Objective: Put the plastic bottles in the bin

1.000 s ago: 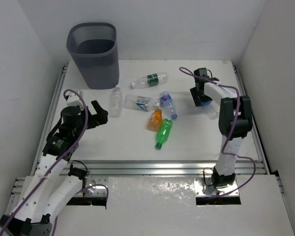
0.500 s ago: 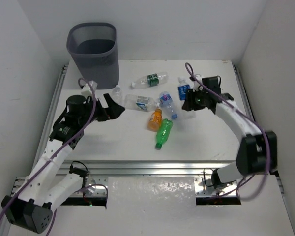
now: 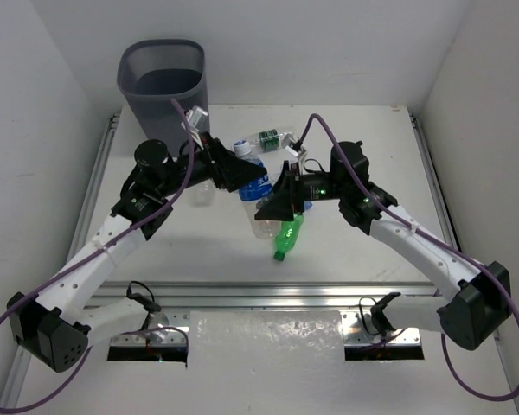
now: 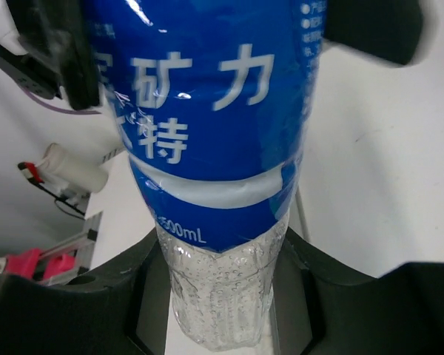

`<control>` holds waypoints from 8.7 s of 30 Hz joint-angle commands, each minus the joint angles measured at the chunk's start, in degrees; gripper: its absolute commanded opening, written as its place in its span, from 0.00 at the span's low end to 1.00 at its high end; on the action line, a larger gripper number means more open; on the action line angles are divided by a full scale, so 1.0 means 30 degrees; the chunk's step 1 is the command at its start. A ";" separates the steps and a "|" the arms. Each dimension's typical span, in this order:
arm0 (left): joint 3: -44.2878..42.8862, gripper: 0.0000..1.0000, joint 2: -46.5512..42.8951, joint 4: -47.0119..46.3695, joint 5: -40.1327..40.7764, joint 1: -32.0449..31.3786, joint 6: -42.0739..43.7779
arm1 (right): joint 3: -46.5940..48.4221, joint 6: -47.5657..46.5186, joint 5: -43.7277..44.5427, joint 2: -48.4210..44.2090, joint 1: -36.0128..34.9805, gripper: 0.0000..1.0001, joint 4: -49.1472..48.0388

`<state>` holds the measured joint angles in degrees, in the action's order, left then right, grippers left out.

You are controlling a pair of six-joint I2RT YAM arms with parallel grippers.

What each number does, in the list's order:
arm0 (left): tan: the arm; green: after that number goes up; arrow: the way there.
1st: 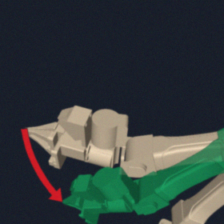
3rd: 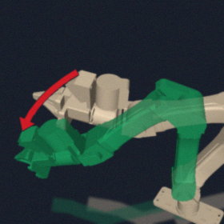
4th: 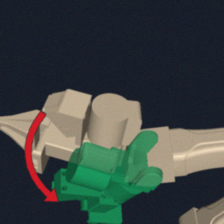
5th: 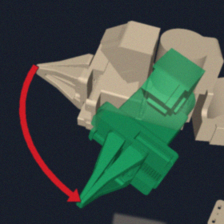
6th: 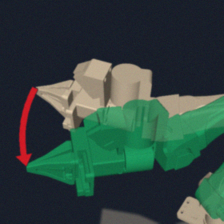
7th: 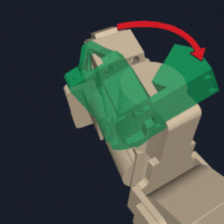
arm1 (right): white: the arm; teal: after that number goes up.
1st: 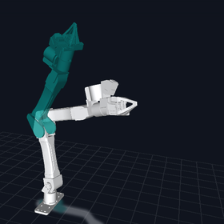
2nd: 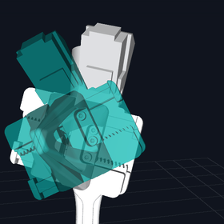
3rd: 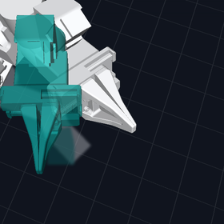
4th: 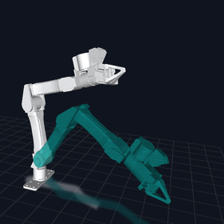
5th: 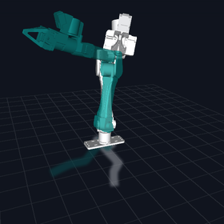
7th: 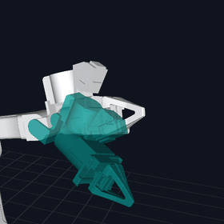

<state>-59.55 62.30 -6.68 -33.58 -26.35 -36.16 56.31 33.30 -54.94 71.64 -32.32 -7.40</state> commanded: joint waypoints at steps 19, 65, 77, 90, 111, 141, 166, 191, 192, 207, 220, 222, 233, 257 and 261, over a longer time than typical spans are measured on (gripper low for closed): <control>-2.1989 0.05 1.0950 0.9787 2.0275 0.6318 0.4077 | -0.4736 -0.2633 1.5738 -0.5277 0.3594 0.99 0.6567; -0.0512 1.00 0.4483 -0.6696 -0.2483 0.1431 -0.0568 | -0.1803 -0.4043 0.4407 0.0326 0.5236 0.21 0.0156; -0.3437 0.00 0.7590 -0.5838 -0.3279 -0.0504 -0.0401 | 0.0037 -0.0641 -0.0122 -0.1318 0.3125 0.41 -0.3101; -1.4035 0.00 0.8350 0.5508 1.4527 0.4990 0.2241 | -0.3182 -0.3159 1.3918 -0.3224 0.5381 0.99 0.5131; -2.3898 1.00 1.3881 0.6645 1.7661 0.9399 0.4847 | -0.2075 0.1488 1.7516 0.1663 0.0785 0.99 0.6653; 0.2594 1.00 -0.0264 0.0211 0.1122 0.0028 0.0747 | -1.0100 -0.4620 1.5692 -0.8018 -0.1914 0.16 0.0506; -0.9046 0.00 0.5567 0.8341 1.4846 -0.2014 0.2328 | -0.4884 -0.4627 2.0935 -0.8380 -0.1797 0.99 0.5442; -2.5889 1.00 1.6254 0.4420 2.3123 0.6938 0.9448 | -0.2662 -0.0352 1.6614 0.3148 0.0869 0.99 0.4195; -2.3446 1.00 1.5074 0.4510 2.2770 0.6647 0.9331 | -0.2252 0.0319 1.6613 0.3858 0.0840 0.99 0.4224; -0.1659 1.00 0.0005 0.6328 1.2161 0.5883 0.1595 | 0.3407 0.2496 1.8130 1.1921 -0.0008 0.96 0.7091; 0.3112 1.00 0.1233 0.2674 0.3592 -0.0269 0.0925 | -0.8536 -0.3617 1.5777 -0.0341 -0.1152 0.26 -0.5138; 0.3821 1.00 0.2020 -0.0958 0.0837 -0.0590 0.0194 | -0.9980 -0.4184 1.3522 -0.2954 -0.1123 0.26 -0.6614; 0.2067 0.88 0.4806 -0.2402 -0.0670 -0.3169 -0.0045 | -0.8990 -0.3981 0.9349 -0.5451 -0.1211 0.26 -0.7816; -2.7101 0.27 1.9243 1.2013 1.7404 0.7285 0.5343 | -0.5386 -0.4009 1.6527 -0.2527 0.2481 0.99 0.1471; -2.6946 0.99 2.0190 0.8386 1.7524 0.8781 0.5608 | -0.3250 -0.5612 1.5093 0.0723 0.2569 0.99 0.1177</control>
<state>-140.79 122.50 22.06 16.95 -3.01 -21.02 41.04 20.82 -5.50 69.84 -24.95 -1.65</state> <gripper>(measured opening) 0.869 0.986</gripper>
